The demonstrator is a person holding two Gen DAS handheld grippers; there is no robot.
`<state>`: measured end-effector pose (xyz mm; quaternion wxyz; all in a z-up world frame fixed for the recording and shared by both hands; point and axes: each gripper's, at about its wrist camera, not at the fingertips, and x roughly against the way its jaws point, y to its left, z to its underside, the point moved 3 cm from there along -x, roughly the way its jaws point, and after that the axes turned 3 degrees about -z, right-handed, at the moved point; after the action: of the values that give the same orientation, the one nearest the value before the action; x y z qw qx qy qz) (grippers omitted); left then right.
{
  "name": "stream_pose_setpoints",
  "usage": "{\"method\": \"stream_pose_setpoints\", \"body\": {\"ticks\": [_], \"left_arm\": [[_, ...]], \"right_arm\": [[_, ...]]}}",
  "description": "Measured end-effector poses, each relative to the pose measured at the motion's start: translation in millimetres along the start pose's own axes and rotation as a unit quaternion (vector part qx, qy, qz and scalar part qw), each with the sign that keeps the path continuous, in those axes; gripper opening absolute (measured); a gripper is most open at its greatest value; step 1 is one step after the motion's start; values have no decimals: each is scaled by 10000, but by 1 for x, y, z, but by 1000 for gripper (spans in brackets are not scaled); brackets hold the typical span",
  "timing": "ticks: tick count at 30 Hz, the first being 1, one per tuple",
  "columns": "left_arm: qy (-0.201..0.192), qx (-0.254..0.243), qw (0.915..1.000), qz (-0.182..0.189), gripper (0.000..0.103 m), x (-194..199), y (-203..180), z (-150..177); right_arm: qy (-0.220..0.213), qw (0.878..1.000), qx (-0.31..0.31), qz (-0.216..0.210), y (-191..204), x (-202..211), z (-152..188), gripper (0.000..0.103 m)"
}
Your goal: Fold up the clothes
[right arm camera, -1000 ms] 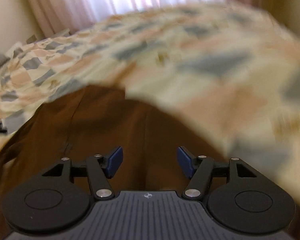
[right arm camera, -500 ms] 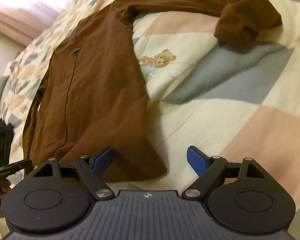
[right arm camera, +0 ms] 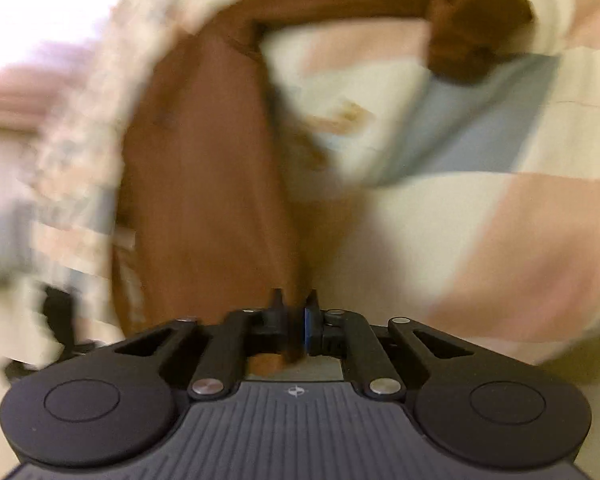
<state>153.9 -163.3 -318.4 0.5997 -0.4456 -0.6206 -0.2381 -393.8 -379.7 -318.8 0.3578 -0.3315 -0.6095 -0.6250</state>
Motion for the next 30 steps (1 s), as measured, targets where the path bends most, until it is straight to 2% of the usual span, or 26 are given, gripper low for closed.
{"method": "stream_pose_setpoints", "body": {"ticks": [1, 2, 4, 5, 6, 7, 8, 10, 11, 12, 13, 14, 15, 16, 18, 19, 21, 22, 24, 25, 26, 27, 28, 29, 30], "left_arm": [[173, -39, 9997, -151, 7, -12, 2, 10], [246, -24, 9997, -36, 9, -18, 0, 21], [193, -27, 9995, 252, 33, -23, -9, 42], [5, -83, 9997, 218, 52, -23, -16, 49], [-237, -133, 9996, 123, 61, -24, -21, 54], [-480, -182, 9987, 28, 65, -25, -26, 59], [-675, -161, 9976, 4, 68, -28, -30, 62], [-771, 41, 9970, 108, 69, -38, -32, 61], [-714, 51, 9973, 158, 63, -45, -35, 60], [-566, -47, 9982, 210, 36, -52, -41, 61], [-404, -198, 9988, 216, 22, -59, -47, 61], [-261, -394, 9988, 148, 2, -61, -53, 63], [-195, -486, 9985, 167, 3, -56, -54, 64], [-166, -477, 9982, 319, 3, -46, -54, 64], [-275, -274, 9975, 584, 3, -18, -45, 63], [-324, -203, 9978, 539, 3, -8, -39, 63], [-222, -283, 9993, 121, 8, -4, -30, 67], [-23, -459, 9986, -279, 8, -11, -27, 74], [485, -606, 9934, -843, 19, -30, -18, 92], [665, -555, 9911, -1012, 18, -35, -12, 102], [646, -379, 9914, -1068, 19, -32, -7, 109], [457, -117, 9929, -1089, 23, -23, -2, 111], [179, 218, 9934, -1113, 31, -11, 5, 111], [-130, 533, 9916, -1170, 53, 0, 12, 110], [-474, 788, 9871, -1308, 67, 10, 21, 108]], "right_arm": [[130, 9985, 162, 509, -3, -10, 1, 37], [261, 9944, 354, 957, -5, -21, 5, 46], [204, 9845, 933, 1474, -3, -33, 17, 47], [63, 9861, 964, 1351, -3, -33, 20, 57], [-78, 9876, 988, 1221, -3, -33, 23, 64], [-219, 9886, 1012, 1090, -3, -33, 26, 75], [-330, 9901, 959, 968, -6, -36, 26, 78], [-549, 9922, 848, 724, -11, -43, 28, 79], [-561, 9934, 748, 661, -13, -51, 27, 79], [-508, 9935, 776, 653, -12, -56, 28, 75], [-454, 9936, 808, 646, -12, -61, 28, 57], [-400, 9936, 839, 639, -12, -66, 29, 25], [-194, 9950, 844, 490, -9, -67, 29, 3], [-17, 9960, 798, 411, -8, -66, 28, 1], [162, 9949, 919, 374, -2, -55, 25, 0], [237, 9940, 1005, 356, 1, -46, 24, 0], [371, 9948, 885, 347, -5, -39, 19, 0], [516, 9940, 874, 398, -9, -40, 17, 1], [825, 9850, 1199, 924, -16, -53, 20, 24], [838, 9825, 1316, 1020, -15, -52, 18, 28], [848, 9798, 1432, 1113, -13, -51, 17, 29], [858, 9768, 1547, 1205, -11, -50, 16, 31], [868, 9737, 1663, 1297, -10, -50, 14, 39], [603, 9743, 1689, 1361, -4, -41, 8, 49], [331, 9743, 1711, 1424, 1, -33, 1, 53]]}}
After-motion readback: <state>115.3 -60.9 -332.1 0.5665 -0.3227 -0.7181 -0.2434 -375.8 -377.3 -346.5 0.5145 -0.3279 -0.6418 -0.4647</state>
